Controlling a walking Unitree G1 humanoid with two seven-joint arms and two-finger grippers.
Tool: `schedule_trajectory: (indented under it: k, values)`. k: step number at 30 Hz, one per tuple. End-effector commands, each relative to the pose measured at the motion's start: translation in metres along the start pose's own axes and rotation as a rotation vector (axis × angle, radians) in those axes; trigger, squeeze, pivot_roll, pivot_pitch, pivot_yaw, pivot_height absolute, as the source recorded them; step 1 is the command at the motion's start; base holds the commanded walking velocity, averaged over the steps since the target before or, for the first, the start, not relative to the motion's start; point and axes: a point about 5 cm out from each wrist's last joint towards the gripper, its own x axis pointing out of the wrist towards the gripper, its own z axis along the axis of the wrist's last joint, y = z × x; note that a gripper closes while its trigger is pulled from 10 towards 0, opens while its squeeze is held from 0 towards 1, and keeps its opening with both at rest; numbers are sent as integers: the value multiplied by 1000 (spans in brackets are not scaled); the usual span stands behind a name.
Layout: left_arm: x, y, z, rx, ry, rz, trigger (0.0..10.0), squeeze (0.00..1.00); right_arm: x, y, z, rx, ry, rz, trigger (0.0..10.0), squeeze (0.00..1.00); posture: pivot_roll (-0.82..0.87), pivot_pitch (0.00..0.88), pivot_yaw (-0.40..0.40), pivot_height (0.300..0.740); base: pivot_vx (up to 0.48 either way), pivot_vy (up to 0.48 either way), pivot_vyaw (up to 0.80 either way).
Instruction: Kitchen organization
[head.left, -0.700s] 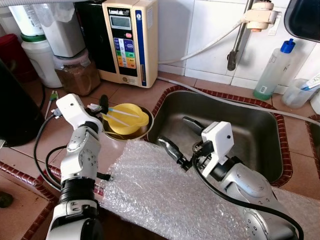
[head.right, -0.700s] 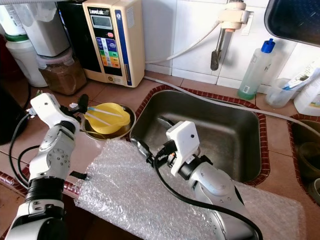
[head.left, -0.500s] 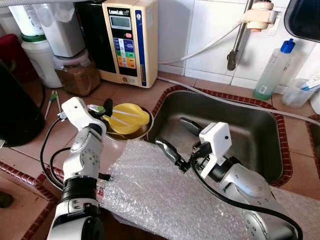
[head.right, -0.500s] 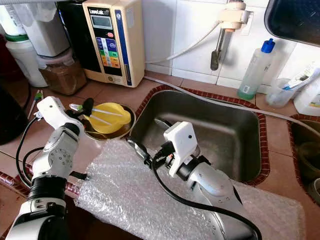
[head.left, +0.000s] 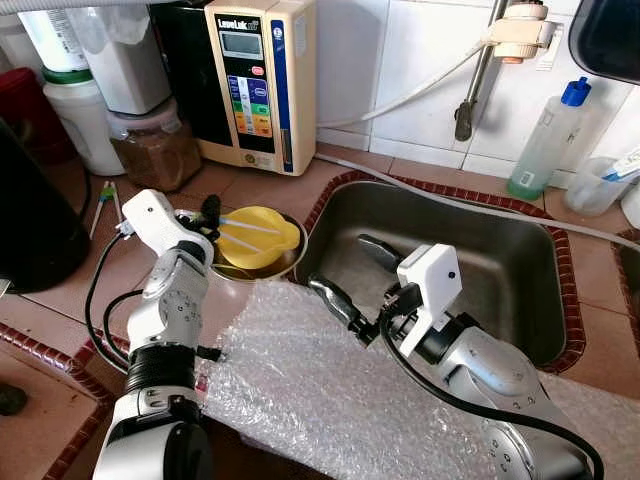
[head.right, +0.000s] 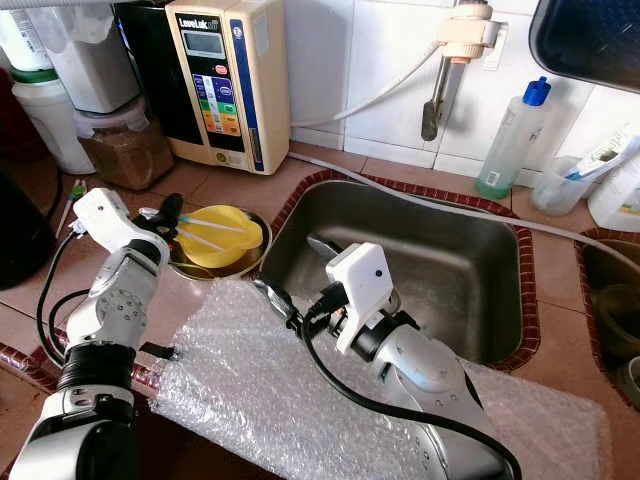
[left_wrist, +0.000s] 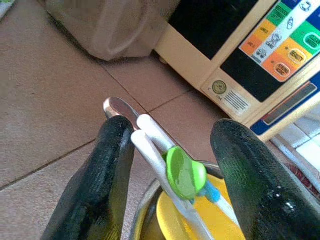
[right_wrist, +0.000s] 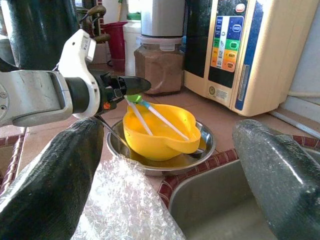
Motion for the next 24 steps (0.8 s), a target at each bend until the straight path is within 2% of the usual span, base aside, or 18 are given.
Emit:
schedule_trajectory:
  k: [1, 7, 9, 17, 19, 24]
  values:
    - [-1, 2, 6, -7, -17, 12, 0, 0, 0, 1, 1, -7, -1, 4, 10000, 0, -109, 4, 62, 740, 0, 0, 0]
    - [-1, 11, 4, -35, 3, 50, 0, 0, 1, 2, 0, -4, 4, 9, 10000, 0, -101, 0, 60, 740, 0, 0, 0]
    - [-2, 12, 0, -69, 25, 60, 0, 0, 2, 3, -1, 2, 5, 20, 10000, 0, -99, 0, 62, 740, 0, 0, 0]
    - [-3, 15, 0, -87, 20, 71, 0, 0, 1, 5, -1, 33, 5, 43, 10000, 0, -96, 1, 63, 740, 0, 0, 0]
    - [-5, 17, 8, -62, -33, 88, 0, 0, -2, 6, -2, 60, 12, 70, 10000, 0, -95, 1, 64, 740, 0, 0, 0]
    - [-4, 16, 9, -73, -13, 76, 0, 0, -4, 4, -3, 95, 22, 105, 10000, 0, -92, 0, 70, 740, 0, 0, 0]
